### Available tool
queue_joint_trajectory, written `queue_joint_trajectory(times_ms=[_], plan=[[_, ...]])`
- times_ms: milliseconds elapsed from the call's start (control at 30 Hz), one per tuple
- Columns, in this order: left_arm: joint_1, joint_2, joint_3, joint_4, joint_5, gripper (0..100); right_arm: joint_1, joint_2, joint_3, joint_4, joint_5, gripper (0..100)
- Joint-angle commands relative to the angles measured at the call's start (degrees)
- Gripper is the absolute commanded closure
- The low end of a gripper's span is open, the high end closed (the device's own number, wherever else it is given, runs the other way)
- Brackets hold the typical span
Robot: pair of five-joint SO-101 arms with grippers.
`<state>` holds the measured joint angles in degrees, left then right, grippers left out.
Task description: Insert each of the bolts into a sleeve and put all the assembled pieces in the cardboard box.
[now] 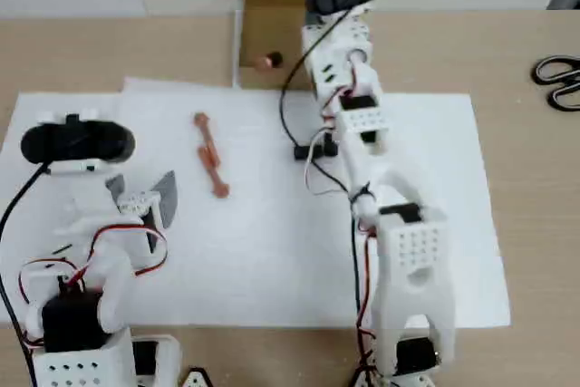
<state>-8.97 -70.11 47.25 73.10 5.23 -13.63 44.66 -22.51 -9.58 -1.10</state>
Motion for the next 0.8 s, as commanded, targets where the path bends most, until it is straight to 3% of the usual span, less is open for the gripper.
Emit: queue_joint_trajectory(times_ms=[0, 133, 433, 767], plan=[[0.1, -0.4, -0.2, 0.4, -0.5, 78, -0.2, 4.3, -11.3, -1.7, 0.7, 99.1], [0.2, -0.4, -0.2, 0.4, -0.5, 78, -0.5, 10.1, -15.6, -1.7, 0.7, 98.3], [0.2, -0.4, -0.2, 0.4, -0.5, 78, -1.5, 13.3, -16.7, 3.6, 0.7, 80.9], [0.2, -0.4, -0.2, 0.4, -0.6, 78, -1.5, 12.8, -16.7, 4.2, 0.7, 78.8]])
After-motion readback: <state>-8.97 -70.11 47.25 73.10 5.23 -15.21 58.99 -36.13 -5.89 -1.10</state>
